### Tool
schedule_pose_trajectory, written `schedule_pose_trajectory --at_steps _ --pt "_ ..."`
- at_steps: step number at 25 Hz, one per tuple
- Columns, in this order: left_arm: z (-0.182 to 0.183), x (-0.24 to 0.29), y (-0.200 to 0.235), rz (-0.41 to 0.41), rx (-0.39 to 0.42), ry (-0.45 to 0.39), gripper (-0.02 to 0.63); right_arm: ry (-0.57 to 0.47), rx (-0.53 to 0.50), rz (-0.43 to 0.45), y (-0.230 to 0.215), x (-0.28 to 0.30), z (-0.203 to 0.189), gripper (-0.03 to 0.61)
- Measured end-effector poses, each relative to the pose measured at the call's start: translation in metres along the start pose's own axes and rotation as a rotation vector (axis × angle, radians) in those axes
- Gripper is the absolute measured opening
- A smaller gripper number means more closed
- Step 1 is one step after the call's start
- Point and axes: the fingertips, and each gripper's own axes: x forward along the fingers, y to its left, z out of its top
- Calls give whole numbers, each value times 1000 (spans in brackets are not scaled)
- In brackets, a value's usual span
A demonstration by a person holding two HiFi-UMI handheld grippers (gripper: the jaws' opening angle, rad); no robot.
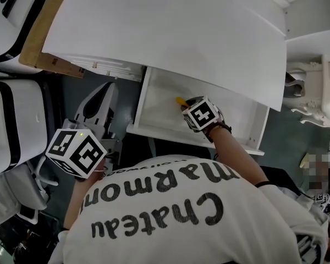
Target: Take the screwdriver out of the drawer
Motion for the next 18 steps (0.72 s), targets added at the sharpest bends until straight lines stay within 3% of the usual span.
schedule_pose_trajectory --at_steps 12,18 --pt "13 -15 -5 -6 20 -18 20 2 45 -5 -2 -5 1 83" --pt "25 -25 -15 -36 46 -35 20 -45 78 -34 1 -20 5 83"
